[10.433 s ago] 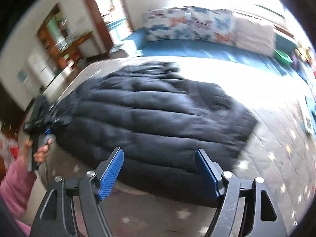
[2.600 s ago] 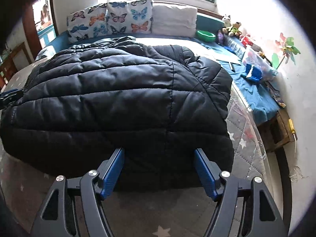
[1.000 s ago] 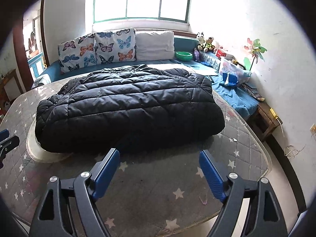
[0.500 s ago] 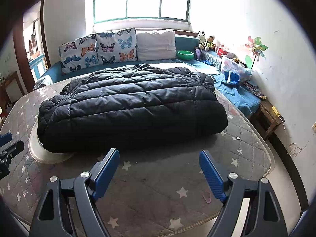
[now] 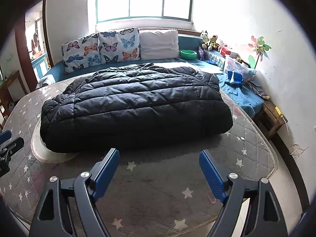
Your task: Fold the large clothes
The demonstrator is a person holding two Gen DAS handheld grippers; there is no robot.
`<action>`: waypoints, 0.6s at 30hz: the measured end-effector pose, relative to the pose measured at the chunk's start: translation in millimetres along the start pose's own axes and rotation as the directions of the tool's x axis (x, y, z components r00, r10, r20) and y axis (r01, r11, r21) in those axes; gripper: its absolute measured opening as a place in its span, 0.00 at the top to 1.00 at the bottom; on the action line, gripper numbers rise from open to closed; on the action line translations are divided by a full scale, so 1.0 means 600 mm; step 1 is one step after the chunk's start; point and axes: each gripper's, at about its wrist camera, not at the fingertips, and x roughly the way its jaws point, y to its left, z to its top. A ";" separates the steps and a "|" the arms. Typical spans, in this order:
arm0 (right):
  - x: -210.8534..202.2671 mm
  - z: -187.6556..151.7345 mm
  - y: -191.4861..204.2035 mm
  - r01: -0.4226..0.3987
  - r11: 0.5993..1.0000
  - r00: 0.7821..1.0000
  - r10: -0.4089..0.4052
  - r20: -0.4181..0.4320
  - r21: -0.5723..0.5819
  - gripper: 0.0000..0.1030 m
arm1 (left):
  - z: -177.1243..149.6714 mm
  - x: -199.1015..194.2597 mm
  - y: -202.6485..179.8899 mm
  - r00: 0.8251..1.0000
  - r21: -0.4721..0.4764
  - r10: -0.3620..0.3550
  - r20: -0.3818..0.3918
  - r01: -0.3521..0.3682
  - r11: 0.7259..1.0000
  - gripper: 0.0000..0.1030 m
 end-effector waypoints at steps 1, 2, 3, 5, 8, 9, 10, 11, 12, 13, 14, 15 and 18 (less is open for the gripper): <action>0.000 0.000 0.001 -0.001 1.000 1.000 0.001 -0.002 0.000 0.12 | -0.001 0.000 0.000 1.000 0.001 0.002 0.000 -0.002 1.000 0.18; 0.000 0.000 0.001 0.001 1.000 1.000 -0.001 -0.001 -0.001 0.12 | -0.001 0.000 0.001 1.000 0.001 0.003 0.001 -0.003 1.000 0.18; -0.001 0.000 0.002 0.002 1.000 1.000 -0.002 -0.001 -0.002 0.12 | -0.002 0.000 0.002 1.000 0.000 0.004 0.000 -0.004 1.000 0.18; 0.000 0.000 0.002 -0.001 1.000 1.000 0.001 -0.003 0.000 0.12 | -0.002 0.001 0.002 1.000 -0.001 0.008 0.002 -0.008 1.000 0.18; 0.000 0.000 0.003 -0.001 1.000 1.000 0.001 -0.003 0.001 0.12 | -0.002 0.000 0.004 1.000 -0.003 0.005 0.001 -0.005 1.000 0.18; 0.001 0.000 0.003 -0.003 1.000 1.000 0.003 -0.004 0.000 0.12 | -0.003 0.000 0.004 1.000 -0.003 0.007 0.001 -0.007 1.000 0.18; 0.001 0.000 0.003 -0.005 1.000 1.000 0.005 -0.006 -0.001 0.12 | -0.003 0.001 0.005 1.000 -0.003 0.008 0.001 -0.008 1.000 0.18; 0.002 0.000 0.004 -0.006 1.000 1.000 0.006 -0.007 -0.002 0.12 | -0.003 0.000 0.005 1.000 -0.003 0.009 0.002 -0.009 1.000 0.18; 0.002 0.000 0.005 -0.005 1.000 1.000 0.005 -0.007 -0.004 0.12 | -0.004 0.001 0.005 1.000 -0.003 0.010 0.001 -0.010 1.000 0.18; 0.002 0.000 0.006 -0.004 1.000 1.000 0.004 -0.006 -0.007 0.12 | -0.004 0.001 0.006 1.000 -0.004 0.010 0.000 -0.010 1.000 0.18; 0.002 0.000 0.007 -0.003 1.000 1.000 0.003 -0.006 -0.008 0.12 | -0.004 0.001 0.006 1.000 -0.005 0.010 0.000 -0.010 1.000 0.18; 0.002 0.000 0.007 -0.004 1.000 1.000 0.004 -0.007 -0.010 0.12 | -0.004 0.001 0.006 1.000 -0.004 0.012 0.002 -0.012 1.000 0.18; 0.002 -0.002 0.010 -0.008 1.000 1.000 0.008 -0.009 -0.010 0.12 | -0.006 0.001 0.007 1.000 -0.004 0.015 0.005 -0.015 1.000 0.18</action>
